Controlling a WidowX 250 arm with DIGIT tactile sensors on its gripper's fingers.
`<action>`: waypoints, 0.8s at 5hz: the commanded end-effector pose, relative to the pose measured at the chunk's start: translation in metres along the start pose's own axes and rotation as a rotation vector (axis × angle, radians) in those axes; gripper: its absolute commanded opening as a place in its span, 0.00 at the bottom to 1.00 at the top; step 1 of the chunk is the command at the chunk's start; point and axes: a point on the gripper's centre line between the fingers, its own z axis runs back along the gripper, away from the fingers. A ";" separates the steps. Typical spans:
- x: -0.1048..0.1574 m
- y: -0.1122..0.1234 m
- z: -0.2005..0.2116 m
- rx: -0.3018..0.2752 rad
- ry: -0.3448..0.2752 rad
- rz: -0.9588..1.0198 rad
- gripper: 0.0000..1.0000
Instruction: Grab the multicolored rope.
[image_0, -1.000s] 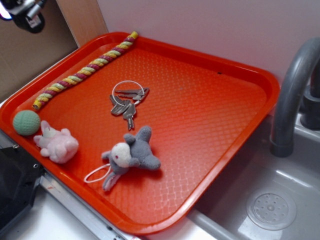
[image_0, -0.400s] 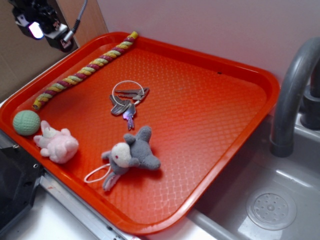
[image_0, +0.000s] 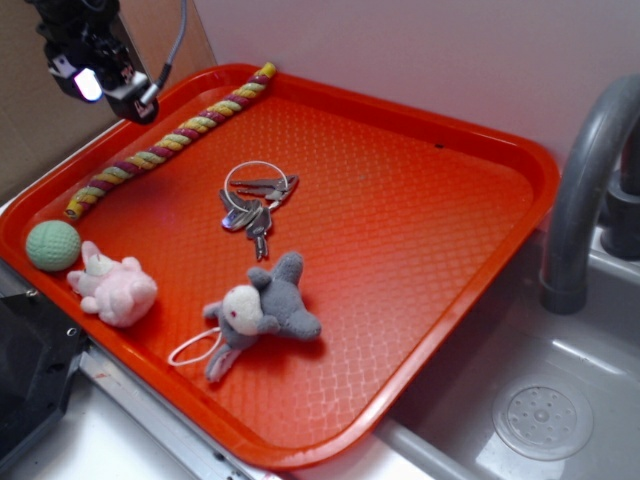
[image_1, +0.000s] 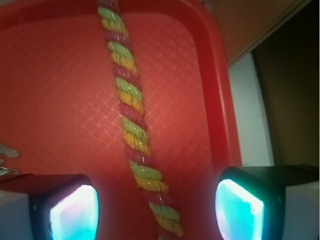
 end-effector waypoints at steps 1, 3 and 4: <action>0.012 0.009 -0.025 -0.056 0.022 -0.054 1.00; 0.015 -0.009 -0.047 -0.073 0.065 -0.148 1.00; 0.016 -0.010 -0.051 -0.085 0.082 -0.155 1.00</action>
